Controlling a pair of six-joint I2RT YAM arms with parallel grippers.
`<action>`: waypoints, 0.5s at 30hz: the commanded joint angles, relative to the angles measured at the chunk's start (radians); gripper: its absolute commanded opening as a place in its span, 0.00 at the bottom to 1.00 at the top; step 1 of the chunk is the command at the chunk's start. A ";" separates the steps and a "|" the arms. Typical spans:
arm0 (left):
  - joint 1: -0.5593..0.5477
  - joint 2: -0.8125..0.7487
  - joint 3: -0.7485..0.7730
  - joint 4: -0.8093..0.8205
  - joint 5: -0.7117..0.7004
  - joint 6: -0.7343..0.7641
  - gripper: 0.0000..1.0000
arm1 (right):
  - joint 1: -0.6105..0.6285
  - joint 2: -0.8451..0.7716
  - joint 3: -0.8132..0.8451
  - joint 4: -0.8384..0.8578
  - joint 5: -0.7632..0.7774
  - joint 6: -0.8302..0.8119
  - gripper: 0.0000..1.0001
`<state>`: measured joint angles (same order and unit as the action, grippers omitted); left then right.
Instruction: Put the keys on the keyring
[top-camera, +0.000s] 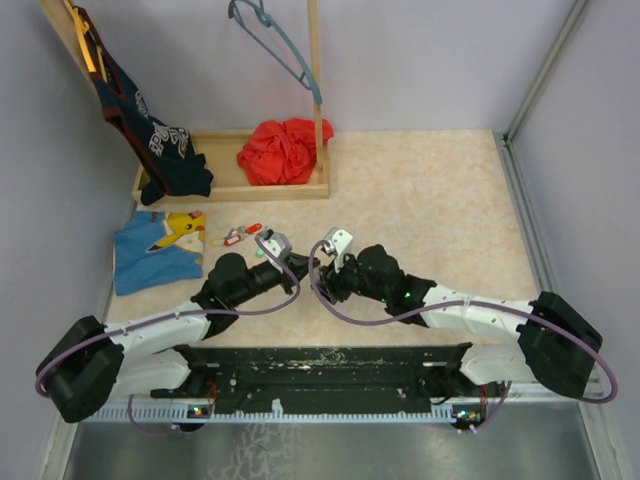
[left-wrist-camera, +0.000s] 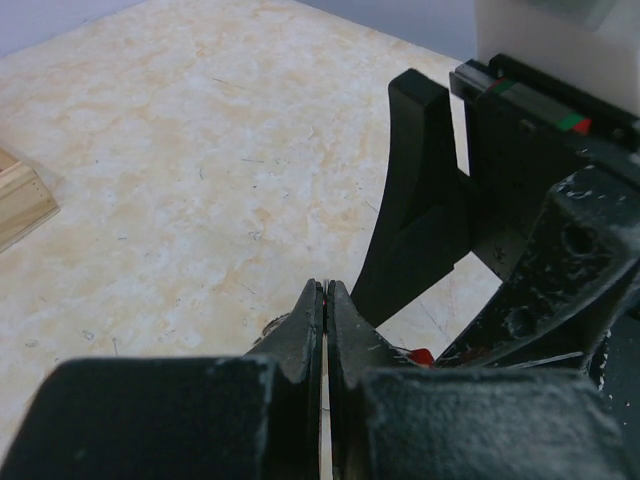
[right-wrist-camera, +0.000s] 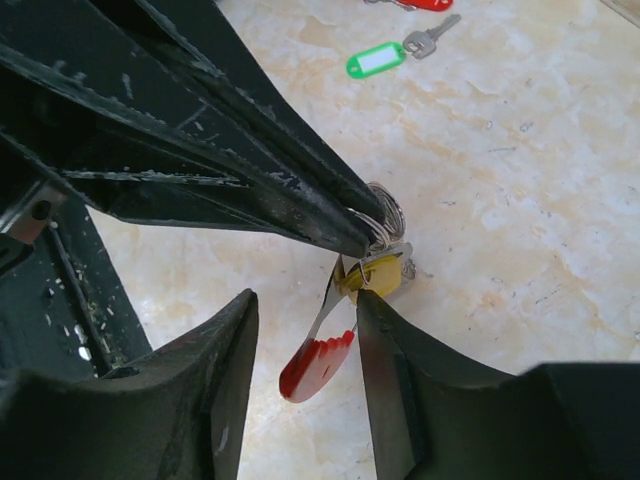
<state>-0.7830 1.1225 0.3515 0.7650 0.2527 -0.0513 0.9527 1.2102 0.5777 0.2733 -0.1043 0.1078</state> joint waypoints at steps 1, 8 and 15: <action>0.003 0.012 0.043 0.070 0.010 -0.027 0.00 | 0.000 0.029 0.025 0.102 0.050 0.017 0.42; 0.002 0.019 0.037 0.101 0.070 -0.108 0.08 | 0.000 0.059 0.006 0.151 0.081 -0.017 0.13; 0.002 -0.037 0.011 0.101 0.062 -0.191 0.44 | 0.000 0.064 -0.032 0.238 0.096 -0.056 0.00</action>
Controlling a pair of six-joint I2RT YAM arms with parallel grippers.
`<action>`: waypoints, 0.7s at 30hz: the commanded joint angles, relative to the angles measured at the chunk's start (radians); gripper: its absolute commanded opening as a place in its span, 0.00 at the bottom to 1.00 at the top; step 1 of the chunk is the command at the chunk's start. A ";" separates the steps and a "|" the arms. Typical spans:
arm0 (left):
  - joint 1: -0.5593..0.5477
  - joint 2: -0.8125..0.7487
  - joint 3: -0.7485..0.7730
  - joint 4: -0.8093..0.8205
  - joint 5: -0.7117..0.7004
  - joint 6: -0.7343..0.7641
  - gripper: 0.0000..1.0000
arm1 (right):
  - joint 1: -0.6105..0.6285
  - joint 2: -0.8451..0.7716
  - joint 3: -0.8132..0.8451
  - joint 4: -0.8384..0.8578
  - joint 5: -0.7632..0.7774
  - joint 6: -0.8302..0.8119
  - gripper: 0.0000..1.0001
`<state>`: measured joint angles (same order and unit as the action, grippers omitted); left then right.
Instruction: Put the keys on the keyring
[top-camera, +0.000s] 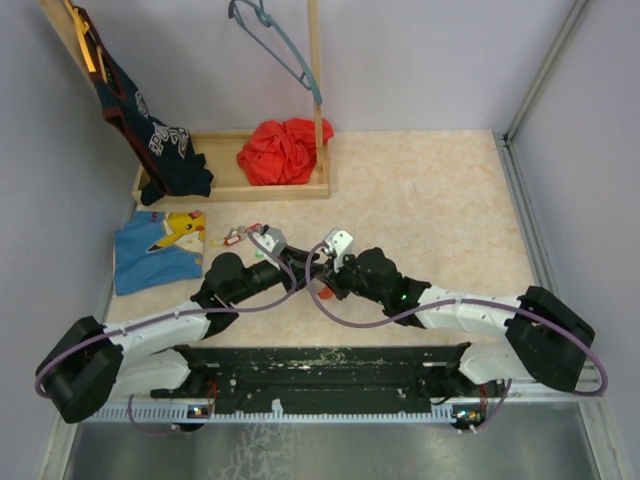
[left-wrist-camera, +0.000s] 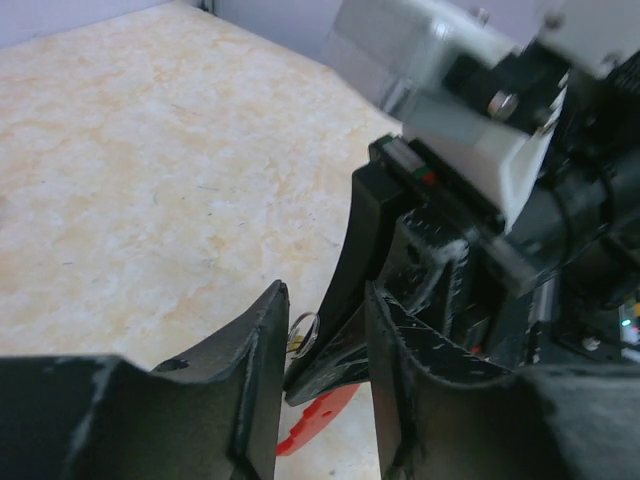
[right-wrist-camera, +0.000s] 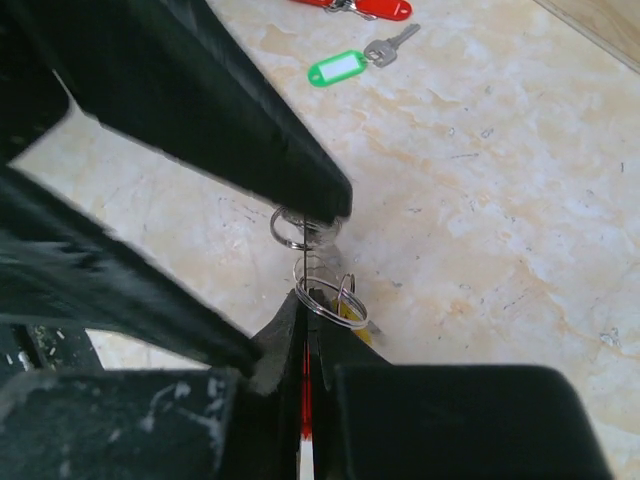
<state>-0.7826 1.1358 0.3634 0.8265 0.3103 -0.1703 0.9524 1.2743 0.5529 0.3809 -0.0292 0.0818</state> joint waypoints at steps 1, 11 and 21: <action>0.002 -0.073 -0.005 0.023 -0.012 -0.084 0.49 | 0.000 -0.002 -0.014 0.144 0.022 -0.038 0.00; 0.026 -0.223 -0.009 -0.269 -0.232 -0.288 0.63 | 0.001 -0.013 -0.106 0.324 -0.014 -0.149 0.00; 0.155 -0.140 0.002 -0.281 -0.064 -0.517 0.65 | 0.000 0.008 -0.125 0.370 -0.078 -0.248 0.00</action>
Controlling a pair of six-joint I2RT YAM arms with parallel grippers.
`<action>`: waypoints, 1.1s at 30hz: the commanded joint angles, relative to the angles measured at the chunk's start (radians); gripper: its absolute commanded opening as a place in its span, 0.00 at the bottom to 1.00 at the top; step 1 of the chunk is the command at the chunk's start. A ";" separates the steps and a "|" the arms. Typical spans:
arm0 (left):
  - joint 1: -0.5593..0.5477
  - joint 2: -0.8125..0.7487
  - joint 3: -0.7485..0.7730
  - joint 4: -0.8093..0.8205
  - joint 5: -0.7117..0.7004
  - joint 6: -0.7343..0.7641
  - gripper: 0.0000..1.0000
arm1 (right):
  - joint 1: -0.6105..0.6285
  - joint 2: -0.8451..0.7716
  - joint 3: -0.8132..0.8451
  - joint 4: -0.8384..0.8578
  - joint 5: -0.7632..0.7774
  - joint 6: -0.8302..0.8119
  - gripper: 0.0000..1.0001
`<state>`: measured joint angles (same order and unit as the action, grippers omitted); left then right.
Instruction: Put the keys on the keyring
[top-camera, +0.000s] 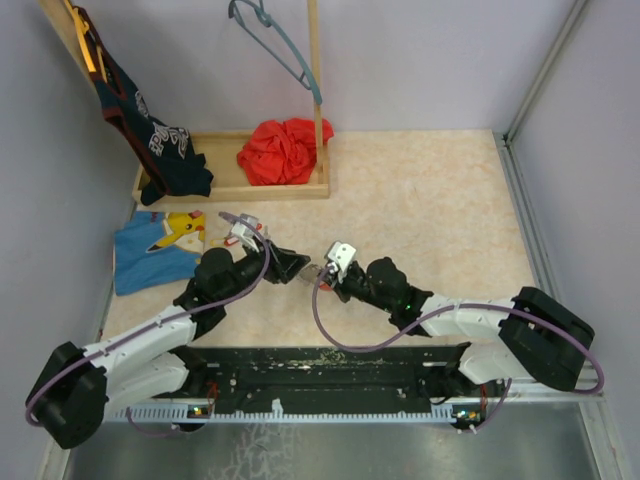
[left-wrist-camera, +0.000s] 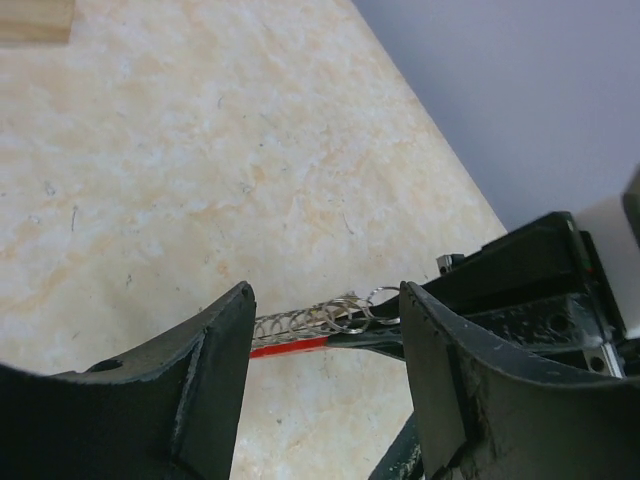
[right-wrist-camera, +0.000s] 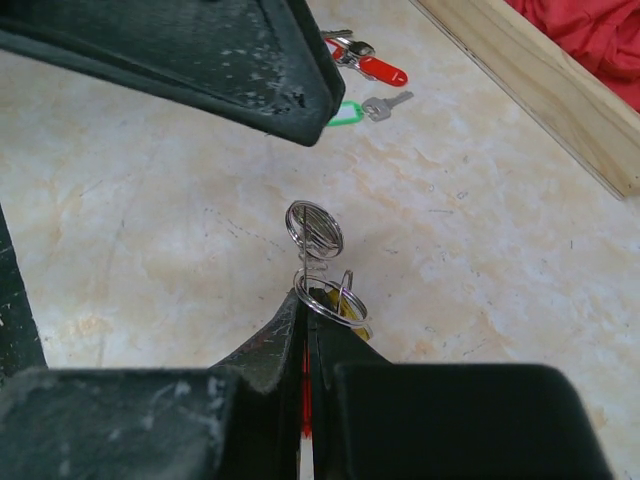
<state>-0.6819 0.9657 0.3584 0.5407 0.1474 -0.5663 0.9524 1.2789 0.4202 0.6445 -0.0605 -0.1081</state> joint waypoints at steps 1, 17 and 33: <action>0.073 0.041 0.013 0.008 0.138 -0.136 0.65 | 0.000 0.006 0.007 0.106 -0.053 -0.069 0.00; 0.197 0.205 0.137 -0.079 0.505 -0.194 0.66 | 0.000 0.029 0.028 0.070 -0.131 -0.207 0.00; 0.200 0.322 0.175 -0.082 0.702 -0.176 0.52 | 0.001 0.025 0.036 0.038 -0.133 -0.243 0.00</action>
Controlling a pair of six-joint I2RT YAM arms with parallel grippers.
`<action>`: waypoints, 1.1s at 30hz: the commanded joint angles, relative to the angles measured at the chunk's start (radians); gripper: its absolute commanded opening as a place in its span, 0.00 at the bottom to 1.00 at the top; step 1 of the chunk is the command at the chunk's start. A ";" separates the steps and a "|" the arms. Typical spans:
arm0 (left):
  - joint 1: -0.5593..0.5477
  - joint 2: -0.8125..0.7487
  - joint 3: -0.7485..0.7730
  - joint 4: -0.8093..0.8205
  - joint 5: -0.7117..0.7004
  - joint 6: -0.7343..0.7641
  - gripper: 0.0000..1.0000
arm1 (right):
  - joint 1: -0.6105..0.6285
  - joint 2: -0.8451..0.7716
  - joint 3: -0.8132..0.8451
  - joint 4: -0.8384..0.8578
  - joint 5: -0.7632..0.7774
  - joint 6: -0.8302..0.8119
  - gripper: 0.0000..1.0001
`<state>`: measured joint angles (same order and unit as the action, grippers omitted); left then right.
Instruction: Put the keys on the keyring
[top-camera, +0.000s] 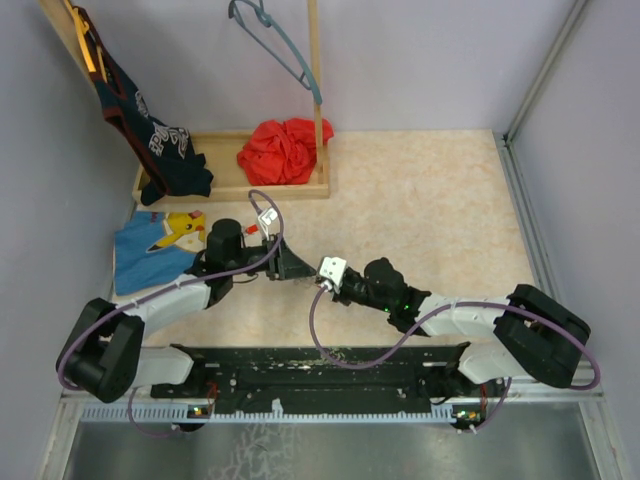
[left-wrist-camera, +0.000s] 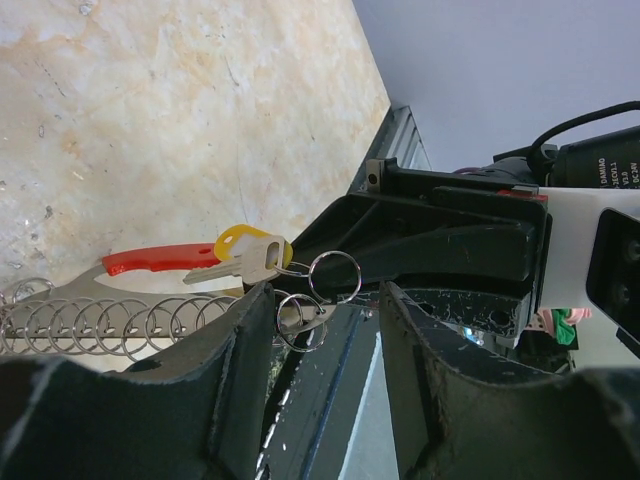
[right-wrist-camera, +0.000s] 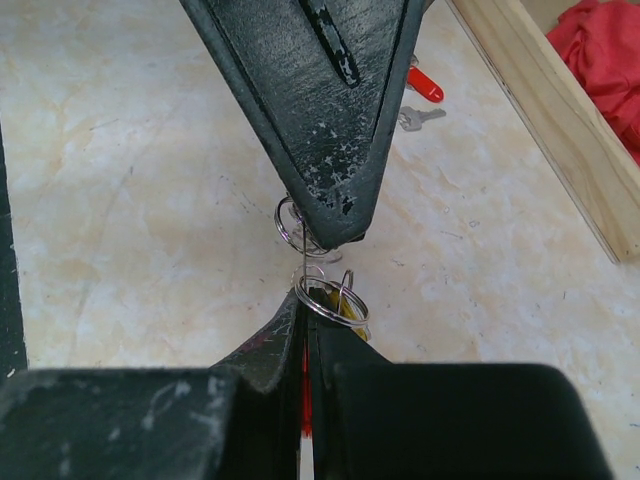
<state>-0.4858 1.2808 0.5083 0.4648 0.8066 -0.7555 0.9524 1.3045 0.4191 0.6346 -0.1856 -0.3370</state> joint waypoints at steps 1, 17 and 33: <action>0.006 0.009 0.025 -0.016 0.040 0.018 0.52 | 0.000 -0.002 0.039 0.047 -0.007 -0.015 0.00; 0.008 0.021 0.034 -0.111 -0.026 0.065 0.56 | 0.000 -0.011 0.039 0.032 -0.004 -0.023 0.00; 0.007 0.015 0.051 -0.163 -0.089 0.113 0.54 | 0.000 -0.013 0.045 0.023 -0.015 -0.022 0.00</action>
<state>-0.4816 1.2888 0.5381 0.3130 0.7097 -0.6685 0.9524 1.3045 0.4202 0.6189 -0.1833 -0.3588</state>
